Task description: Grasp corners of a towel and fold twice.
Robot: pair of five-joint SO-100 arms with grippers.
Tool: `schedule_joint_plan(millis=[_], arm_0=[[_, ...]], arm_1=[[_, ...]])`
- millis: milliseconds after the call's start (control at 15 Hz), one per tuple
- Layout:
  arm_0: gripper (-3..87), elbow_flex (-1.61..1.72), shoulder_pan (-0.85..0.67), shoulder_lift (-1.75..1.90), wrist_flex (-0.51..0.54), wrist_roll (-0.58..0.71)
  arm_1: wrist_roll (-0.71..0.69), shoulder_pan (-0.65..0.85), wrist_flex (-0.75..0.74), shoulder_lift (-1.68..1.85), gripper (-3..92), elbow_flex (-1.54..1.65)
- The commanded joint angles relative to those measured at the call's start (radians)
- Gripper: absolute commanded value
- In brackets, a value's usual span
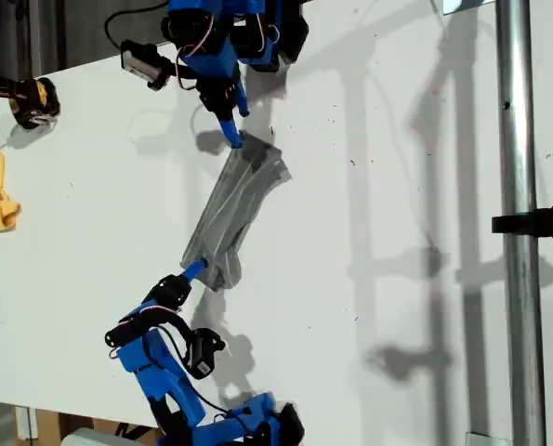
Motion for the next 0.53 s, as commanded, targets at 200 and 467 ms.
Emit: schedule_joint_plan(millis=[200,467], arm_0=[[28.0,0.732,0.02,0.825,-0.385,-0.179],[20.0,1.439,0.126,1.657,-0.517,-0.413]], arm_1=[[0.126,-0.071,0.091,0.511,31.8,0.183],[0.206,-0.143,0.091,0.571,31.6,0.215]])
